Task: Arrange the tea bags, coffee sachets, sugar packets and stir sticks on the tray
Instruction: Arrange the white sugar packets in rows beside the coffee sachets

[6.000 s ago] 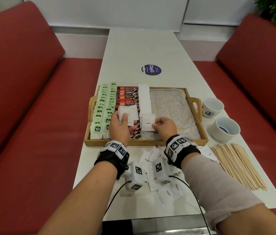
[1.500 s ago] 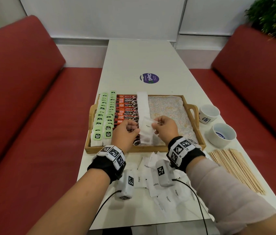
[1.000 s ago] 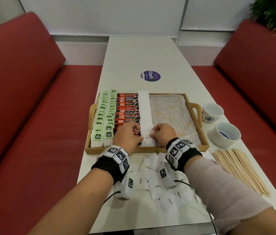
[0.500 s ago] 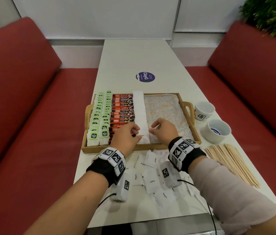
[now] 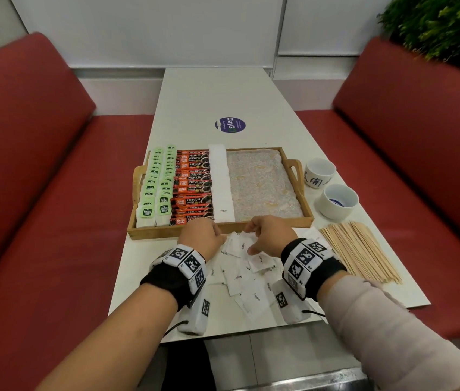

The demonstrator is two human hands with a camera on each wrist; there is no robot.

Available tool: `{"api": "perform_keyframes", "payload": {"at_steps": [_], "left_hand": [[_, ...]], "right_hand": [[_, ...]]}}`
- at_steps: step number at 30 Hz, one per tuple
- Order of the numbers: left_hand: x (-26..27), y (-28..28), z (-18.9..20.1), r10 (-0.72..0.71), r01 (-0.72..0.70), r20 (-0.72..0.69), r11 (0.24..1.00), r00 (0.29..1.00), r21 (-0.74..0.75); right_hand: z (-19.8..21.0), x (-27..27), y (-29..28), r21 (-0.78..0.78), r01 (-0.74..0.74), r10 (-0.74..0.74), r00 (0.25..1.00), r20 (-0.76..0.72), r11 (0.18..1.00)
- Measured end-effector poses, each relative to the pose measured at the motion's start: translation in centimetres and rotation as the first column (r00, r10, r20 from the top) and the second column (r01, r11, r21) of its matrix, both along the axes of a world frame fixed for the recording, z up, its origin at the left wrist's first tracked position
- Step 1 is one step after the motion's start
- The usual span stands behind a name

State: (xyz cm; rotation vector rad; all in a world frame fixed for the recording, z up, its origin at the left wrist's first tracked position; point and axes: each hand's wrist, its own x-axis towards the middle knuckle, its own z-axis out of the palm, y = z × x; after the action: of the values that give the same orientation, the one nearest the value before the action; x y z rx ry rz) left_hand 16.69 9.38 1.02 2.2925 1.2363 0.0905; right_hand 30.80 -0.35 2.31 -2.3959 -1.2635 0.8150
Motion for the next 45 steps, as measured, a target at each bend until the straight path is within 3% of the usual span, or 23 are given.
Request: {"api": "perform_keyframes", "payload": {"at_steps": [5,9,16,25,32,38,45], "left_hand": [[0.4,-0.7,0.0,-0.019,0.020,-0.197,1.000,0.980,-0.001],[0.9,-1.0,-0.6,-0.004,-0.006,-0.267,0.999,0.964,-0.034],[1.2,-1.6,-1.3,0.063,-0.076,-0.114,0.991,0.991,-0.114],[1.8,-1.9,-0.5,0.099,-0.093,0.007,0.958,0.995,-0.270],[1.7,-1.3,-0.6,0.123,-0.098,0.071,0.955,0.990,-0.280],[1.2,-0.9,-0.8,0.152,-0.111,0.127,0.953,0.980,-0.281],[0.7,-0.7,-0.6,0.119,-0.067,0.160,0.952,0.980,-0.300]], "right_hand": [[-1.5,-0.5,-0.6,-0.052,-0.038,0.045,0.990,0.134,0.998],[-2.9,-1.1,-1.0,-0.037,-0.027,0.032,0.990,0.134,0.999],[-4.0,-1.6,-1.1,0.087,0.006,-0.012,0.998,0.064,0.996],[-3.6,-1.5,-1.3,0.074,-0.028,0.025,0.998,0.051,0.997],[-2.4,-0.5,-1.9,0.110,0.020,-0.016,0.999,-0.030,0.994],[-2.1,0.0,-2.3,0.050,0.006,-0.010,0.997,0.081,0.999],[-1.9,-0.3,-2.1,-0.211,-0.134,0.192,0.939,0.287,0.968]]}}
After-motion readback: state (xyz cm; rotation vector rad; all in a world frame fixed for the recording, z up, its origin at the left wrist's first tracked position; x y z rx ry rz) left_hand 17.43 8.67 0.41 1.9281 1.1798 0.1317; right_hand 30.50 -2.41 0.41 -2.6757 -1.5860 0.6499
